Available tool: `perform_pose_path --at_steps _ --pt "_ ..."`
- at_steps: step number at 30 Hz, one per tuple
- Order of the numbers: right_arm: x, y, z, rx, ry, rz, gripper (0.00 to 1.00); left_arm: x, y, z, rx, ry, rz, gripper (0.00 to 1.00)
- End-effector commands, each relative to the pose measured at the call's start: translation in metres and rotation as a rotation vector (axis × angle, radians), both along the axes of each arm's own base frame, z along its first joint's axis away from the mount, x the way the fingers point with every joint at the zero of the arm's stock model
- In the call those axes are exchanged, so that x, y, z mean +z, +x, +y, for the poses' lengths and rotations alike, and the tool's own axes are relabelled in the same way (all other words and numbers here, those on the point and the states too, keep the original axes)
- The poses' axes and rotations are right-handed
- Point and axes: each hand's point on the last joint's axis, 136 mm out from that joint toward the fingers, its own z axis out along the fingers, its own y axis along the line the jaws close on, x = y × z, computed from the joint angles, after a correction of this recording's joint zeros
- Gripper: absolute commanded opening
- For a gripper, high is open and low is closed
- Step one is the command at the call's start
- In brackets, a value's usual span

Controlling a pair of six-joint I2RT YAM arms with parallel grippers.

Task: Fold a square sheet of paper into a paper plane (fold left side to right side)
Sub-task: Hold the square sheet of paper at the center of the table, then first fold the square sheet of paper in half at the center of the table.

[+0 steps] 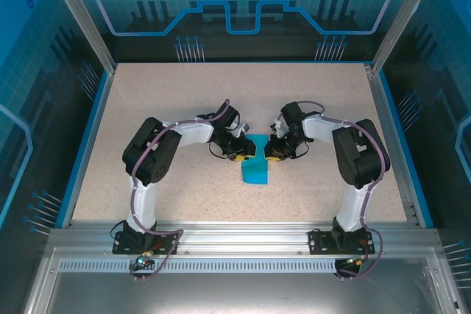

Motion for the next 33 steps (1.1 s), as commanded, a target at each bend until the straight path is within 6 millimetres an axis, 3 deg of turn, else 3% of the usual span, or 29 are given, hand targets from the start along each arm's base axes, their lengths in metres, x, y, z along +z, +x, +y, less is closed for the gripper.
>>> perform_pose_path --at_steps 1,4,13,20,27,33 --pt "0.026 0.019 0.008 -0.038 0.072 -0.050 0.14 -0.025 -0.021 0.011 -0.016 0.077 0.061 0.41" --pt "0.025 0.034 0.015 -0.046 0.081 -0.050 0.13 -0.025 -0.021 0.012 -0.015 0.081 0.060 0.41" --pt "-0.003 0.057 0.024 -0.052 0.045 -0.009 0.13 -0.022 -0.021 0.007 -0.024 0.077 0.048 0.41" --pt "-0.032 0.049 0.013 -0.044 -0.067 0.052 0.13 -0.008 -0.018 0.005 -0.039 0.054 0.004 0.42" --pt "-0.045 0.036 0.001 -0.047 -0.129 0.089 0.13 0.021 -0.017 -0.004 -0.063 -0.019 -0.067 0.44" --pt "-0.046 0.034 0.001 -0.051 -0.130 0.097 0.13 0.016 -0.022 -0.010 -0.088 -0.023 -0.067 0.44"
